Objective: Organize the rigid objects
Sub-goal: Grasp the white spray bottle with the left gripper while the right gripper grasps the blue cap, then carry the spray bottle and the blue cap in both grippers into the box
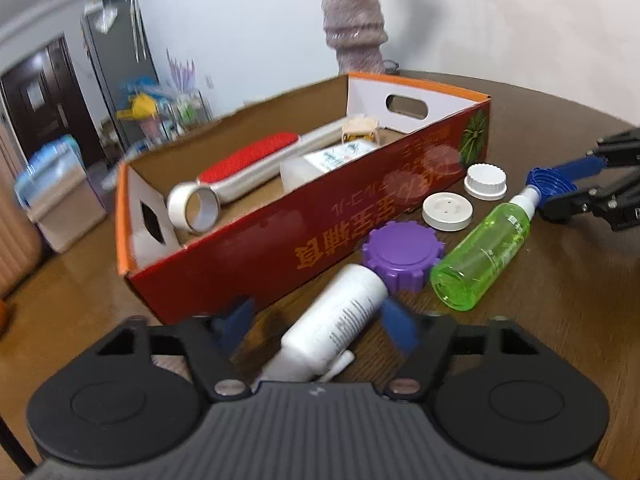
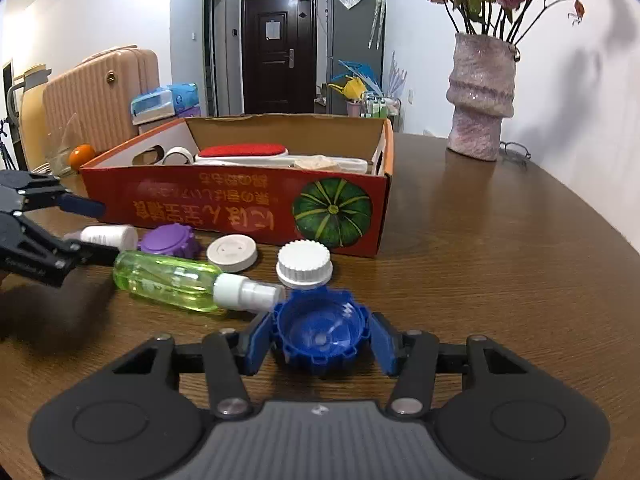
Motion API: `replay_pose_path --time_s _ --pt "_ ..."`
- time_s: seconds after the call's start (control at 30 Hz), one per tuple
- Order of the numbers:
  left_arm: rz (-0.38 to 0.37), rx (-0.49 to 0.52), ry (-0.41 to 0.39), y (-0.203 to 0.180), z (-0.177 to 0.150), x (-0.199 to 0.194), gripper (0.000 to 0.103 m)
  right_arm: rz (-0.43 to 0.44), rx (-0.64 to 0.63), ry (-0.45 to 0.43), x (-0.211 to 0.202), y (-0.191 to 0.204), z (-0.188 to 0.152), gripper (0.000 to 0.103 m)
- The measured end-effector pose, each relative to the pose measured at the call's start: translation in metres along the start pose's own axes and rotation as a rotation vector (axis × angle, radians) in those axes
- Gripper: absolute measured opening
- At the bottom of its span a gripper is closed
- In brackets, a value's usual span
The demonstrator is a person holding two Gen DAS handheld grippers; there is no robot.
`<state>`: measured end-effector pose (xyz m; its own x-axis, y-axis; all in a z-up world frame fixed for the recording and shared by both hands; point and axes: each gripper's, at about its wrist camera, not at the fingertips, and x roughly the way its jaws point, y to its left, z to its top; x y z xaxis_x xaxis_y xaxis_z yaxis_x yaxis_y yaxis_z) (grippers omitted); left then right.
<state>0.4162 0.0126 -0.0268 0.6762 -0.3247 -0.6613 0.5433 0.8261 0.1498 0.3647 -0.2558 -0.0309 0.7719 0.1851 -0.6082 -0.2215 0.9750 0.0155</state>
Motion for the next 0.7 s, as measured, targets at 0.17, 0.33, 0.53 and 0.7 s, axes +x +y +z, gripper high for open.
replay_pose_path --time_s 0.17,0.33,0.53,0.7 --pt "-0.045 -0.054 0.006 0.007 0.002 -0.001 0.028 0.002 0.002 0.000 0.005 -0.005 0.003 0.052" --pt "0.010 -0.066 -0.034 -0.002 0.001 -0.027 0.028 -0.032 0.025 -0.040 -0.005 -0.005 0.006 0.052" --pt "0.077 -0.070 -0.128 -0.020 0.008 -0.099 0.028 -0.023 0.029 -0.136 -0.053 0.005 0.012 0.052" --pt "0.152 -0.088 -0.231 -0.042 0.000 -0.169 0.028 -0.017 0.019 -0.213 -0.111 0.017 0.008 0.052"
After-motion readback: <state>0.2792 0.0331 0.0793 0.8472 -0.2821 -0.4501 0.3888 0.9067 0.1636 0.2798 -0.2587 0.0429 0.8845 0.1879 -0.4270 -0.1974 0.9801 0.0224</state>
